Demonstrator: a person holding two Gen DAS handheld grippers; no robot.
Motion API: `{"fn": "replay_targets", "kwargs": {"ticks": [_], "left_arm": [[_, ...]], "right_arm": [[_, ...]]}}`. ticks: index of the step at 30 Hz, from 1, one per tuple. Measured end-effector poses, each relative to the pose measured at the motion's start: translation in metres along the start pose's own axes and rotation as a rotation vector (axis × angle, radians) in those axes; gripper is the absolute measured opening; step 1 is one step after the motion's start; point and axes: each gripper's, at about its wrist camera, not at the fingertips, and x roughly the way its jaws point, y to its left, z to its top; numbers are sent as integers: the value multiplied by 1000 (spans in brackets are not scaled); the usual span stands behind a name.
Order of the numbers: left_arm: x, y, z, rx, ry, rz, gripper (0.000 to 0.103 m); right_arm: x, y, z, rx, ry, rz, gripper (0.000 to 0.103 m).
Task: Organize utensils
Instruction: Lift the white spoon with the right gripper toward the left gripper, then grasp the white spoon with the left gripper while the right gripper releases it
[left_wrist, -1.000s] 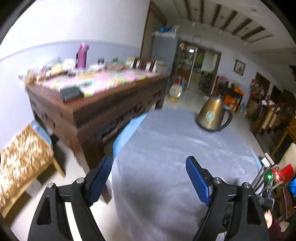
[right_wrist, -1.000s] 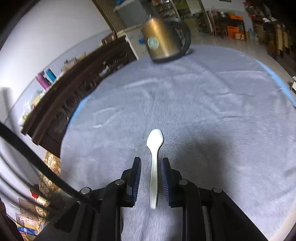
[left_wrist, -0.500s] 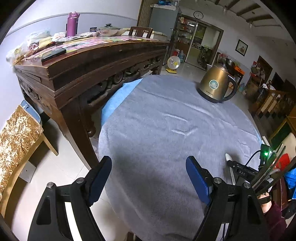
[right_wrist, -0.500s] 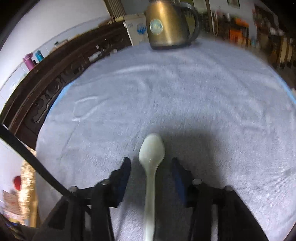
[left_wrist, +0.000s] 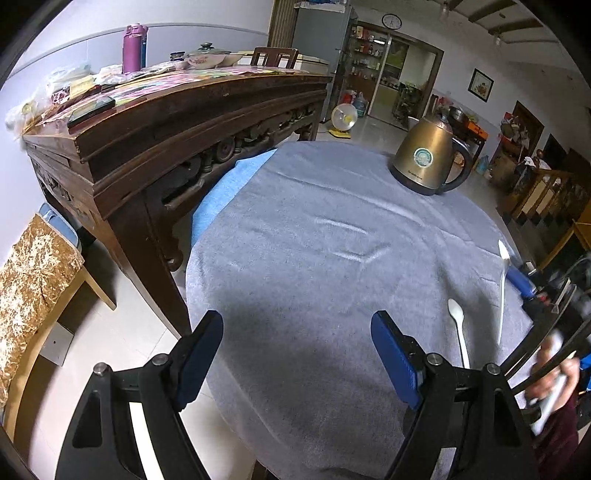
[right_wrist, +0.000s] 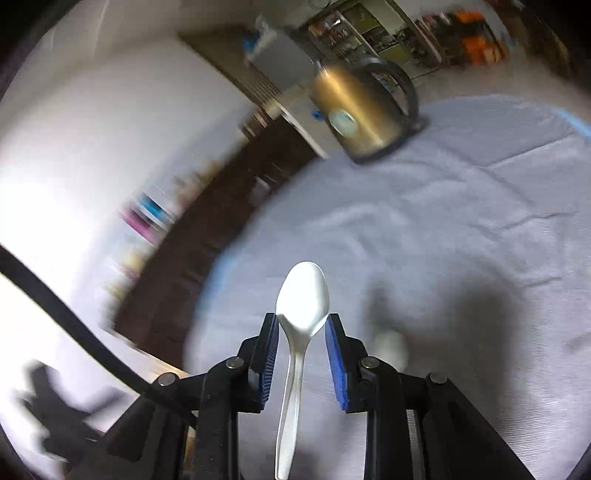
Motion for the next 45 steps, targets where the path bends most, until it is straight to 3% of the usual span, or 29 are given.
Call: {"fn": "replay_targets", "kwargs": {"ticks": [1,2,3,4,6,15,20,22,25,33,41,45], "left_arm": [[1,-1,0,1,2,1,83],[2,-2,0,3,4,2,83],[3,-3,0,5,6,3,83],[5,-5,-1,10,10,3,83],[9,-8,-2,17,20,6,83],[32,-12,-4,28,55,18,83],[50,-18,9,64,35,-2,83],[60,-24,17,83,28,-15,83],[76,-40,27,126,24,-62,83],[107,-108,33,351,-17,-68,83],[137,-161,26,557,1,-104,83],[152,-172,25,598,32,-164,83]], "right_arm": [[-7,-2,4,30,-23,34,39],[-16,-8,11,80,-38,85,54],[-18,-11,13,104,-31,103,86],[-23,-19,16,134,-38,110,89],[-31,-31,15,153,-78,64,88],[-38,-98,-14,289,-57,-103,62],[-31,-125,-26,324,-46,-108,56],[-30,-126,-30,305,-50,-102,46],[-26,-120,-34,226,-54,-106,46],[-23,-116,-37,180,-57,-84,45],[-22,-113,-37,150,-48,-111,45],[-21,-113,-37,147,-47,-118,45]]}}
